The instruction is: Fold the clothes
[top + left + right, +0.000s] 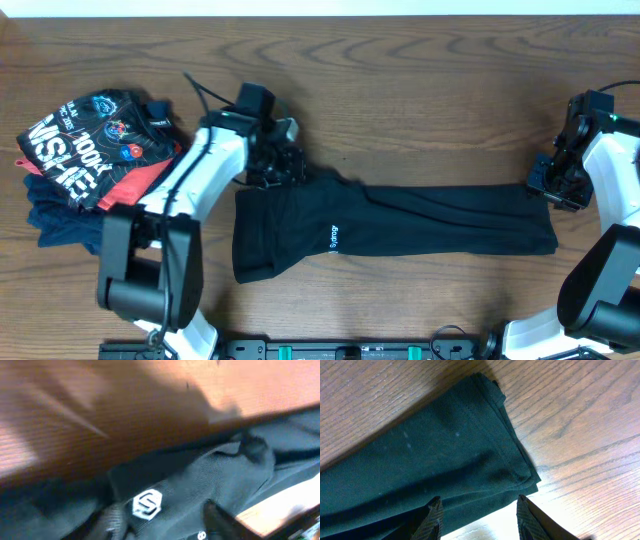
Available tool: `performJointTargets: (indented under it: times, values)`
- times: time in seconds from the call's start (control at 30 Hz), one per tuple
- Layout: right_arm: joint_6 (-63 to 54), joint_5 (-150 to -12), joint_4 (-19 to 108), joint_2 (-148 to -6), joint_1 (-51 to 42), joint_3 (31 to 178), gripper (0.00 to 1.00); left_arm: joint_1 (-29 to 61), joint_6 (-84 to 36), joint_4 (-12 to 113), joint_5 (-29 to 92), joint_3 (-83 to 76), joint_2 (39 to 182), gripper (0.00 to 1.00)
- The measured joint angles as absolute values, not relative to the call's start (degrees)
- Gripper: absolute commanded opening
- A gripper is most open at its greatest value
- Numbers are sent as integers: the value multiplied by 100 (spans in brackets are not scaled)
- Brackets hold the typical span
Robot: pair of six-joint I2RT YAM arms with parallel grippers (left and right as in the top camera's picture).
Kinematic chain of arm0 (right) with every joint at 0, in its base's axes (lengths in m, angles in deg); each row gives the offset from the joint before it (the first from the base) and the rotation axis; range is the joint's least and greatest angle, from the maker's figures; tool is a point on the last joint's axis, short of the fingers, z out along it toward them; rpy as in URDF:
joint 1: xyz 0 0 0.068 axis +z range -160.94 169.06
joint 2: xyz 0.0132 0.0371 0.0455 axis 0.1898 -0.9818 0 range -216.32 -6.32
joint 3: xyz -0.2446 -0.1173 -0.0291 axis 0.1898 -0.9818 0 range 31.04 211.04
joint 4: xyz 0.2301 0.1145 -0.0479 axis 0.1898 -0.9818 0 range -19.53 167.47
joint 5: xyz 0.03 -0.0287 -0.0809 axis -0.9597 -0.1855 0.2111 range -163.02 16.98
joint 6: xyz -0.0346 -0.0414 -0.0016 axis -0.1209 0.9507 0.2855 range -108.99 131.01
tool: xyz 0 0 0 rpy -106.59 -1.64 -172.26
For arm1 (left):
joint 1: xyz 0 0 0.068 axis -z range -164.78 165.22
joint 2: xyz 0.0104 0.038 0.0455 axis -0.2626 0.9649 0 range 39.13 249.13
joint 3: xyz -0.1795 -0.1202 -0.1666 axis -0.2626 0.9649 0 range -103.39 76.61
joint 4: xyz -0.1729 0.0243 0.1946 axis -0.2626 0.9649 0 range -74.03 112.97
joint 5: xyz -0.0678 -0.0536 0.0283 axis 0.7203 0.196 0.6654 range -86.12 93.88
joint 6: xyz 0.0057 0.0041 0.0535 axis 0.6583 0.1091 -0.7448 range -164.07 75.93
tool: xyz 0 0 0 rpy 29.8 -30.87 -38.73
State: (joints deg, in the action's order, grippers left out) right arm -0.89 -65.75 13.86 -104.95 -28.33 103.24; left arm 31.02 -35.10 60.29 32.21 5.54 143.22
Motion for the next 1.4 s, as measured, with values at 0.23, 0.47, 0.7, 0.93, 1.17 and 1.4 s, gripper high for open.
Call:
performJointTargets:
  times: [0.23,0.47,0.7,0.93,1.17,1.4]
  values:
    - [-67,-6580,1372,-10495,-2833,10324,46,3665,-3687,6068,3197,554,14373,6]
    - [-52,-6582,1366,-10495,-2833,10320,47,3718,-3951,7655,3193,554,14316,6]
    - [-50,-6584,1401,-10495,-2833,10320,47,3720,-4203,8621,3197,554,13944,6]
    - [-50,-6586,1386,-10495,-2833,10320,47,3720,-4266,9408,3197,554,13920,6]
    - [-50,-6588,1388,-10495,-2833,10320,47,3720,-4266,9773,3195,554,13920,6]
    - [-50,-6588,1394,-10495,-2833,10320,47,3720,-4063,9259,2487,554,13920,32]
